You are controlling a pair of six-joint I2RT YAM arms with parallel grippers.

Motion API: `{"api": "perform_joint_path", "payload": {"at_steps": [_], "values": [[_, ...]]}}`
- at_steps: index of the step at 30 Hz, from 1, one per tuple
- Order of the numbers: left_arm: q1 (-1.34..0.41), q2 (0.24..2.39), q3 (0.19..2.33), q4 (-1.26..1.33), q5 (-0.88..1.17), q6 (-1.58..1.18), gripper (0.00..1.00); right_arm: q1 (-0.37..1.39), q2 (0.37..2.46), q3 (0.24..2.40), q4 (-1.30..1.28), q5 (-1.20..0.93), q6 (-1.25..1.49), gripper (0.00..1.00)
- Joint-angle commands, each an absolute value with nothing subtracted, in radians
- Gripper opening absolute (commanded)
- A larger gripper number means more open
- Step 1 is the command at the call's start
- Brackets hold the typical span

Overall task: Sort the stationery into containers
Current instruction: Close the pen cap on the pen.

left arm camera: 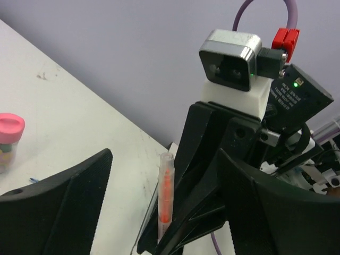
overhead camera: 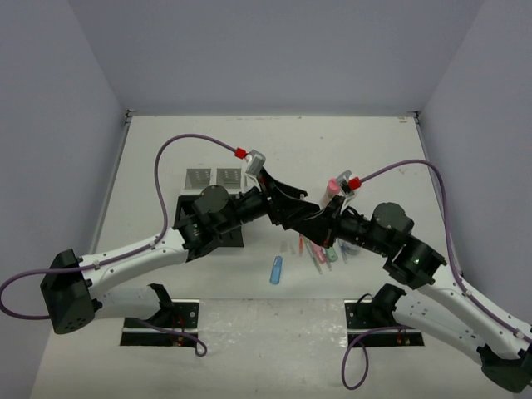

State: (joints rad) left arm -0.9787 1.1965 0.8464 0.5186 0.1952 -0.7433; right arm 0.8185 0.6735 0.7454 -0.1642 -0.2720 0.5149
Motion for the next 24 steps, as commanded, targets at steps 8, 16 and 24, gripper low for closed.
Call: {"api": "perform_joint_path", "payload": {"at_steps": [8,16,24], "values": [[-0.98,1.184,1.052,0.305,0.071,-0.611,0.59,0.822,0.661,0.748,-0.144,-0.304,0.494,0.0],[-0.981,1.197,1.036,0.309,0.12,-0.629,0.56,0.822,0.661,0.768,-0.166,-0.288,0.486,0.0],[-0.979,1.204,1.015,0.319,0.172,-0.646,0.29,0.822,0.666,0.788,-0.183,-0.268,0.477,0.0]]}}
